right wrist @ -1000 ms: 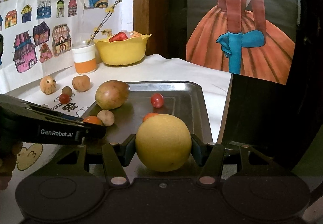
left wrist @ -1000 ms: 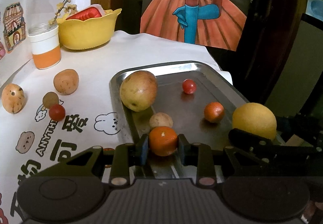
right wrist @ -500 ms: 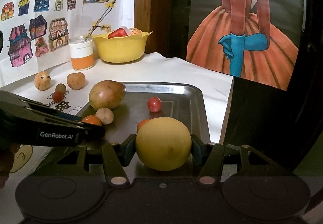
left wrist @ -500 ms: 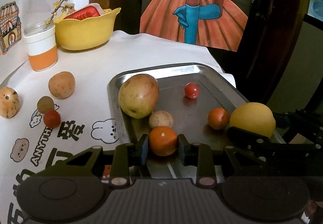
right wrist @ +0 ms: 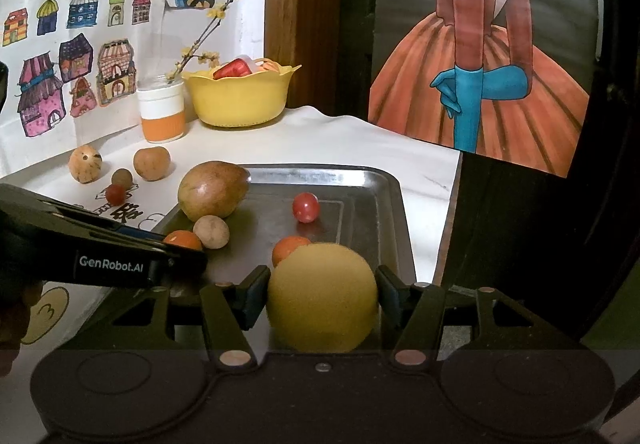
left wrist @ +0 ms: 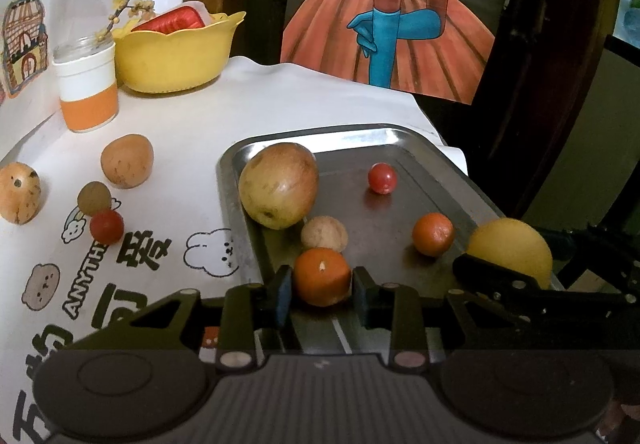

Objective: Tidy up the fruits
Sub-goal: 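Carry the tangerine onto the steel tray with the left tool while the right tool carries the yellow fruit there, then open both tools to release the fruits and withdraw from the tray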

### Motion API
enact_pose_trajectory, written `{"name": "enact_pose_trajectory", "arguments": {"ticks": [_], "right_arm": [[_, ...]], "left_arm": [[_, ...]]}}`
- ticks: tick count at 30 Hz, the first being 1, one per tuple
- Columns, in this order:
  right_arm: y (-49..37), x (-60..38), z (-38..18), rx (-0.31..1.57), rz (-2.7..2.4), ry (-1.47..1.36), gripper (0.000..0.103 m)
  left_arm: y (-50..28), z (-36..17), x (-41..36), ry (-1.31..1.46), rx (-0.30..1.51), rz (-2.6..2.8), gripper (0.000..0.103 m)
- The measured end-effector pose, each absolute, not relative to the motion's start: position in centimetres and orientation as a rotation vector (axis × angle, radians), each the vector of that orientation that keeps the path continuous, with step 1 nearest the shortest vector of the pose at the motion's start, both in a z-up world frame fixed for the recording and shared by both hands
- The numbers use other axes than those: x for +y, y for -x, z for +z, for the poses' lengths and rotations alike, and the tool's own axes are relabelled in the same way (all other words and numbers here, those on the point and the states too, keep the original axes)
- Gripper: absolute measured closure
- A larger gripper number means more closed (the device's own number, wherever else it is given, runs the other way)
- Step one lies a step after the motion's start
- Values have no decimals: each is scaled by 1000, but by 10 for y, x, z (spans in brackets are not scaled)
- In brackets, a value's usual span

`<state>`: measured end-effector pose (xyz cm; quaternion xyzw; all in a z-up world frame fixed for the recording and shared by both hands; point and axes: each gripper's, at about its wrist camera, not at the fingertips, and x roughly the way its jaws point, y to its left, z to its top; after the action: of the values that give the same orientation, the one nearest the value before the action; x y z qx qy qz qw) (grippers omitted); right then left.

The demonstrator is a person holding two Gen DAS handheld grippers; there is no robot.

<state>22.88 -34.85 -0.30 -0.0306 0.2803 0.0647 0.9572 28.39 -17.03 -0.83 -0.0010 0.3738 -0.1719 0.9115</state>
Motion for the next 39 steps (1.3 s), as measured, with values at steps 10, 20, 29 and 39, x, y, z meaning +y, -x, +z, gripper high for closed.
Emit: {"name": "enact_pose_trajectory", "arguments": {"ticks": [10,20,29,39], "right_arm": [[-211,-348,0,559,130,51,34],[-187,-353,13,522,106,38,21],[-163,-350,27,489,126,22,1],[-133,-332,44,483,145,34,1]], "left_arm": [[-268,3,-168,8,746,-366,46],[-250,20,-159,23,695,-333,21],[-229,34,-141,44,640,-271,1],[-204,46,-109,69,621,-216,1]]}}
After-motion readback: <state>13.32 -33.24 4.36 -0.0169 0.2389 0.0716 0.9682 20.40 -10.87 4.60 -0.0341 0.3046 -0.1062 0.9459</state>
